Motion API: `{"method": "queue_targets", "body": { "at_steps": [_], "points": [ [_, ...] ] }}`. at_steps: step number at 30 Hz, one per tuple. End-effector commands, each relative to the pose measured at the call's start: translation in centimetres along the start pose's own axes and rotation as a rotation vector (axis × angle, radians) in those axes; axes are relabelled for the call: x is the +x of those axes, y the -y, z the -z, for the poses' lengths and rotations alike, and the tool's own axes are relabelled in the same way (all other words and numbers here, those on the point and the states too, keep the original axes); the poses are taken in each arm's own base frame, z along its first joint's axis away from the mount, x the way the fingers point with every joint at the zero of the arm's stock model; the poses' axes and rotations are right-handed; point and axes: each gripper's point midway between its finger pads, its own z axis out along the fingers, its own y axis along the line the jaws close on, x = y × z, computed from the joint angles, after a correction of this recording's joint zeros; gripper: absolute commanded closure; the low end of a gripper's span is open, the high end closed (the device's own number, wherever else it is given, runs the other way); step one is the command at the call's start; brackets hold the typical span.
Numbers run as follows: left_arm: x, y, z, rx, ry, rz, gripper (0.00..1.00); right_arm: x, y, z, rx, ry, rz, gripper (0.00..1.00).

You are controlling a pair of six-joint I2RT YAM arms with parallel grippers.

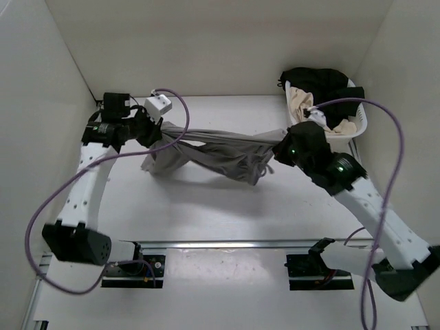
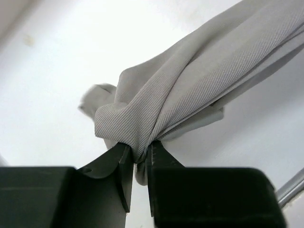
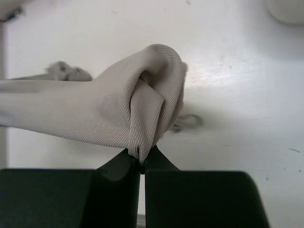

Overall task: Fold and stack the trousers
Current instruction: Flatten the trousers out

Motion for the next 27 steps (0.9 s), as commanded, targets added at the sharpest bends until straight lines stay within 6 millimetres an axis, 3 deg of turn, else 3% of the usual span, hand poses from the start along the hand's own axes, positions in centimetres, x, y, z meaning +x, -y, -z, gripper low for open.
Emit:
{"method": "queue_targets", "body": {
  "at_steps": [1, 2, 3, 5, 6, 8, 11, 13, 14, 16, 17, 18, 19, 20, 21, 22, 23, 24, 25, 26, 27],
  "points": [
    [1.9, -2.9, 8.2, -0.234, -0.133, -0.019, 0.86, -1.7, 8.5, 5.7, 0.411, 0.111, 0.128, 1.00],
    [0.9, -3.1, 9.6, -0.260, -0.124, -0.025, 0.86, -2.2, 8.3, 6.8, 0.415, 0.128, 0.134, 1.00],
    [1.3, -2.2, 11.0, -0.251, -0.155, -0.006, 0.86, -3.2, 7.4, 8.4, 0.411, 0.144, 0.157, 1.00],
    [0.8, -1.8, 13.2, -0.273, -0.168, 0.038, 0.86, -4.5, 6.4, 9.6, 0.387, 0.152, 0.155, 1.00],
    [0.5, -2.4, 13.9, -0.316, -0.170, 0.043, 0.86, -4.7, 5.7, 9.5, 0.379, 0.133, 0.176, 1.00],
    [1.0, -1.6, 14.8, -0.321, -0.164, 0.001, 0.86, -5.0, 4.4, 9.5, 0.335, 0.097, 0.229, 1.00],
    [3.1, -2.0, 11.4, -0.265, -0.228, 0.012, 0.86, -6.0, 3.2, 6.2, 0.359, 0.073, 0.298, 1.00],
    [4.1, -3.3, 7.8, -0.222, -0.272, 0.021, 0.86, -6.7, 2.1, 3.8, 0.307, 0.016, 0.284, 1.00],
    [4.1, -4.1, 6.4, -0.218, -0.277, 0.022, 0.86, -7.9, 3.4, 2.4, 0.341, 0.003, 0.253, 1.00],
    [2.9, -6.6, 3.2, -0.233, -0.238, 0.022, 0.74, -8.6, 3.5, -1.6, 0.355, -0.058, 0.282, 1.00],
    [2.7, -8.4, 0.3, -0.222, -0.255, 0.039, 0.62, -9.5, 4.6, -3.5, 0.365, -0.081, 0.242, 1.00],
    [2.2, -9.5, -1.4, -0.213, -0.249, 0.040, 0.49, -7.1, 4.5, -7.7, 0.334, -0.228, 0.228, 0.91],
    [-0.1, -11.5, -1.8, -0.250, -0.212, 0.045, 0.26, -8.5, 3.5, -8.9, 0.290, -0.235, 0.213, 0.52],
    [-0.1, -12.6, -2.9, -0.260, -0.239, 0.067, 0.13, -5.9, 4.8, -12.6, 0.329, -0.384, 0.232, 0.32],
    [2.1, -13.5, -6.6, -0.221, -0.329, 0.109, 0.01, -5.5, 4.5, -13.6, 0.327, -0.425, 0.232, 0.25],
    [2.0, -14.0, -6.9, -0.222, -0.348, 0.142, 0.00, -5.5, 4.5, -14.1, 0.338, -0.447, 0.234, 0.22],
    [0.5, -15.3, -5.9, -0.252, -0.319, 0.155, 0.00, -4.7, 3.7, -14.8, 0.338, -0.469, 0.242, 0.21],
    [2.8, -14.1, -6.2, -0.179, -0.369, 0.217, 0.00, -5.3, 2.2, -13.3, 0.318, -0.423, 0.248, 0.17],
    [2.1, -13.8, -4.4, -0.194, -0.327, 0.216, 0.00, -6.2, 1.2, -13.4, 0.301, -0.344, 0.243, 0.14],
    [2.9, -13.5, -3.6, -0.204, -0.324, 0.223, 0.00, -3.0, 2.5, -13.6, 0.336, -0.402, 0.227, 0.13],
    [3.8, -13.1, -2.8, -0.205, -0.327, 0.190, 0.00, -2.2, 2.6, -13.1, 0.330, -0.389, 0.203, 0.13]
  ]
}}
